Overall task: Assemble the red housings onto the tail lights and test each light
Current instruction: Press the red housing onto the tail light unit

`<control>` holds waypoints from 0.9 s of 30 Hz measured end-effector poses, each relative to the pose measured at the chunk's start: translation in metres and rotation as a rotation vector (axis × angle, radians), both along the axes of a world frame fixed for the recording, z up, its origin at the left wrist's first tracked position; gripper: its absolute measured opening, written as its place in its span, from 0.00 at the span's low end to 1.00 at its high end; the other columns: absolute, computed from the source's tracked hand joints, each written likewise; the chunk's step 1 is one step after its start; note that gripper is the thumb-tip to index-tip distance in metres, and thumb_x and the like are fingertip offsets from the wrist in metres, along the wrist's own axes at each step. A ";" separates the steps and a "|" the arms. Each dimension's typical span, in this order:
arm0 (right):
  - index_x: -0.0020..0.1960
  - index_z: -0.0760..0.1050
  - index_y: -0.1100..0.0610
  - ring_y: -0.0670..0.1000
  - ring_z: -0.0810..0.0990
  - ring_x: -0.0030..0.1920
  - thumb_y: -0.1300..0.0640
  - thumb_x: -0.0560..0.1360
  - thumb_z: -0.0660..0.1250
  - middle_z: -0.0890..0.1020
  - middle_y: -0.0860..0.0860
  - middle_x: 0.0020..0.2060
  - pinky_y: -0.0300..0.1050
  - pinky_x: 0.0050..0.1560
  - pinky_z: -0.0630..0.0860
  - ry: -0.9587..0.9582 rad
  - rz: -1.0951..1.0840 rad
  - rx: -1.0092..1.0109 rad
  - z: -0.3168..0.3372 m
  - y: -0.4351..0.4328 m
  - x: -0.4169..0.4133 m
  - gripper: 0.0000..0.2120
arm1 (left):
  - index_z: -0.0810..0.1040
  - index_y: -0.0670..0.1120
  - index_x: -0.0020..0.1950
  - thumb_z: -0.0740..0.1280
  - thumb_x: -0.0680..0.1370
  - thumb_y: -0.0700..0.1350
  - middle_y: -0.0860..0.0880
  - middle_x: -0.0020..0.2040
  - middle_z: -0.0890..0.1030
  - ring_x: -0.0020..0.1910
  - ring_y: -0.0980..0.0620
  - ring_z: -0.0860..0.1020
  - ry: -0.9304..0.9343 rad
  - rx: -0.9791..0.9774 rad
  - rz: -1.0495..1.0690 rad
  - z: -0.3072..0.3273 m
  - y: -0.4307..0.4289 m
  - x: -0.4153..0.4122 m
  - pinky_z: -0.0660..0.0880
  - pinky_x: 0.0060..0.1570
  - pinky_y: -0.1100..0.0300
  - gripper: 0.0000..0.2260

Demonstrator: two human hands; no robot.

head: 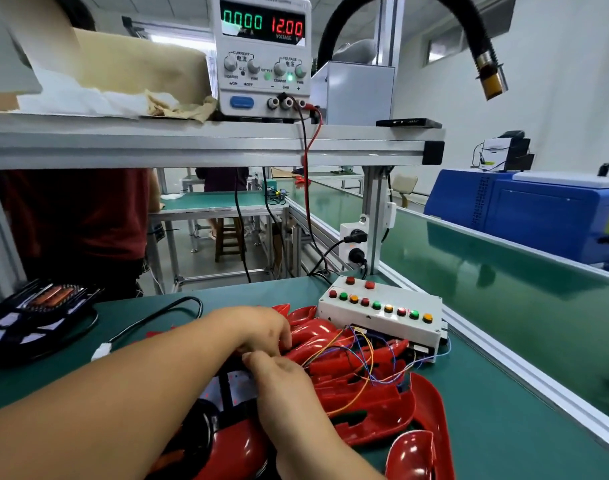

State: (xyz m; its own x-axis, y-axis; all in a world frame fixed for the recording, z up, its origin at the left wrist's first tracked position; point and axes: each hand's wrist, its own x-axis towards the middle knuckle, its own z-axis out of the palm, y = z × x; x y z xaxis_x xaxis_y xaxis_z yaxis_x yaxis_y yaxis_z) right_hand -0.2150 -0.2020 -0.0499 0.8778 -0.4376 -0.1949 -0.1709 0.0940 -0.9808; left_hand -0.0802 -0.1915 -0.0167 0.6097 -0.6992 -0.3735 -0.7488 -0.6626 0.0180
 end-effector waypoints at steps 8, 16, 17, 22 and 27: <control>0.41 0.73 0.55 0.50 0.70 0.37 0.52 0.75 0.66 0.73 0.55 0.36 0.43 0.38 0.65 -0.073 0.007 0.104 -0.002 0.002 -0.005 0.08 | 0.78 0.48 0.62 0.68 0.79 0.49 0.49 0.58 0.80 0.54 0.53 0.76 -0.086 -0.226 0.035 0.035 0.033 -0.002 0.71 0.54 0.62 0.13; 0.52 0.79 0.65 0.54 0.83 0.36 0.54 0.76 0.67 0.86 0.58 0.41 0.42 0.37 0.79 -0.033 0.065 0.176 0.001 -0.002 -0.008 0.14 | 0.80 0.66 0.48 0.73 0.75 0.44 0.67 0.43 0.81 0.46 0.69 0.77 -0.245 -0.831 0.124 0.048 0.186 -0.065 0.69 0.47 0.75 0.14; 0.52 0.80 0.64 0.54 0.84 0.36 0.54 0.76 0.67 0.86 0.58 0.40 0.42 0.37 0.79 -0.037 0.072 0.174 0.002 -0.002 -0.008 0.13 | 0.81 0.67 0.49 0.73 0.74 0.44 0.67 0.44 0.81 0.47 0.69 0.78 -0.263 -0.834 0.155 0.040 0.204 -0.074 0.69 0.49 0.73 0.16; 0.49 0.82 0.60 0.60 0.85 0.46 0.52 0.76 0.67 0.86 0.58 0.42 0.56 0.53 0.79 -0.018 0.086 0.195 0.000 0.000 -0.005 0.12 | 0.85 0.59 0.53 0.75 0.72 0.39 0.68 0.45 0.80 0.50 0.71 0.75 -0.342 -0.825 0.233 0.010 0.246 -0.089 0.65 0.47 0.80 0.16; 0.49 0.83 0.58 0.59 0.86 0.44 0.49 0.76 0.68 0.86 0.57 0.42 0.57 0.53 0.80 0.003 0.114 0.227 -0.003 -0.002 -0.004 0.13 | 0.84 0.58 0.55 0.75 0.72 0.41 0.69 0.52 0.76 0.51 0.70 0.75 -0.324 -0.917 0.240 -0.007 0.231 -0.091 0.65 0.49 0.79 0.16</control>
State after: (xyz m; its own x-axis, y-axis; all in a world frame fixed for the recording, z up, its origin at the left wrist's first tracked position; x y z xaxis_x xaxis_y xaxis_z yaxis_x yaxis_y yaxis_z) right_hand -0.2186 -0.2042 -0.0531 0.9181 -0.2806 -0.2798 -0.1960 0.2921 -0.9361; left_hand -0.1709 0.0396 -0.0237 0.7493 -0.4790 0.4572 -0.6563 -0.6291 0.4166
